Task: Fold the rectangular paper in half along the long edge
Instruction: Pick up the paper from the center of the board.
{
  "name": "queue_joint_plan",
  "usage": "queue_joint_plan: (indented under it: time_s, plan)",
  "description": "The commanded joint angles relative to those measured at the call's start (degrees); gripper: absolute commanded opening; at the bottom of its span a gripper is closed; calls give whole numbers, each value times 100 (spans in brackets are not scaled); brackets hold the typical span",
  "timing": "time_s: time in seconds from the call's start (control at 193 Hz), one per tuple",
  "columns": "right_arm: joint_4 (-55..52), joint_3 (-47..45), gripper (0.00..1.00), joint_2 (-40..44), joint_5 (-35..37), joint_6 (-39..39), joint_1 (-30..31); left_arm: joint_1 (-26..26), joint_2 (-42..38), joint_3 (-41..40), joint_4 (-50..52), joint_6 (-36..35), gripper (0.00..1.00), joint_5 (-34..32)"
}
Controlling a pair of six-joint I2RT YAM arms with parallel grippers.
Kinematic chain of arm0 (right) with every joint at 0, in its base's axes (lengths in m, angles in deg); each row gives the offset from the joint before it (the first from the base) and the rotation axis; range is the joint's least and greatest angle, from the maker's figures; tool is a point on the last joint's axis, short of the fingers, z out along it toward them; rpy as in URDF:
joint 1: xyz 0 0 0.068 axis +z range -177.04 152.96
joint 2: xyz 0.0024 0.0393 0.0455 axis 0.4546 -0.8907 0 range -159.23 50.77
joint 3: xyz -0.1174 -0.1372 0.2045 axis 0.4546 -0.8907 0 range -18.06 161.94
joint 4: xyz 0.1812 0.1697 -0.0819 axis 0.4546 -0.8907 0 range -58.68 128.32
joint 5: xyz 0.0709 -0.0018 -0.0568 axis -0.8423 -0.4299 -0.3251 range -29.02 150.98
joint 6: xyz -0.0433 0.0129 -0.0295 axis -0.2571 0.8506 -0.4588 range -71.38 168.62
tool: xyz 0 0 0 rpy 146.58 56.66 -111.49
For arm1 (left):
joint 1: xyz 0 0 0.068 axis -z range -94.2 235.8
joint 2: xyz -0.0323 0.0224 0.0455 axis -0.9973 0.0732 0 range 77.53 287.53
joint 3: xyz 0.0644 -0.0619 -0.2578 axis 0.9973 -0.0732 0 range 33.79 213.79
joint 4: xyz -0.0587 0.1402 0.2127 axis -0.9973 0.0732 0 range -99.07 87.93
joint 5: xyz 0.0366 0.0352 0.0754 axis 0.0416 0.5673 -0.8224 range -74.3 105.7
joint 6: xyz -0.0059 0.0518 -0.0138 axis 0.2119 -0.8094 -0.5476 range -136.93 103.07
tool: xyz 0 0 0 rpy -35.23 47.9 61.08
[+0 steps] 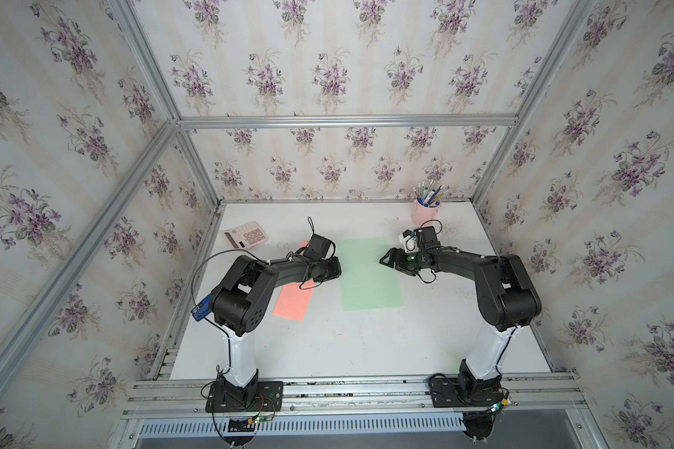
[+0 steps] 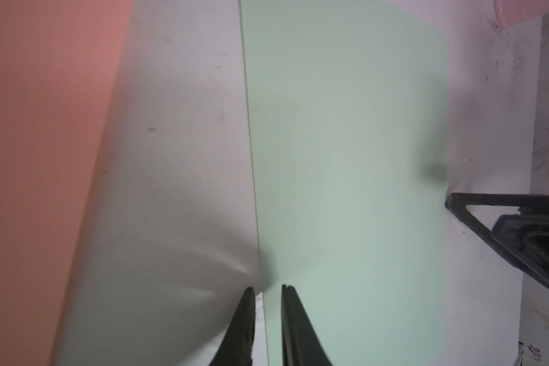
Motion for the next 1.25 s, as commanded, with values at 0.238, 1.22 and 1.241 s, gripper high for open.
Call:
queue_joint_plan:
  time_s: [0.238, 1.22, 1.241]
  plan:
    - [-484, -143, 80, -118, 115, 32, 85, 11, 30, -12, 381, -36, 18, -93]
    - [9, -351, 80, -280, -449, 237, 107, 186, 161, 32, 545, -190, 17, -253]
    - [32, -365, 80, -285, -462, 248, 103, 189, 162, 32, 550, -203, 17, -262]
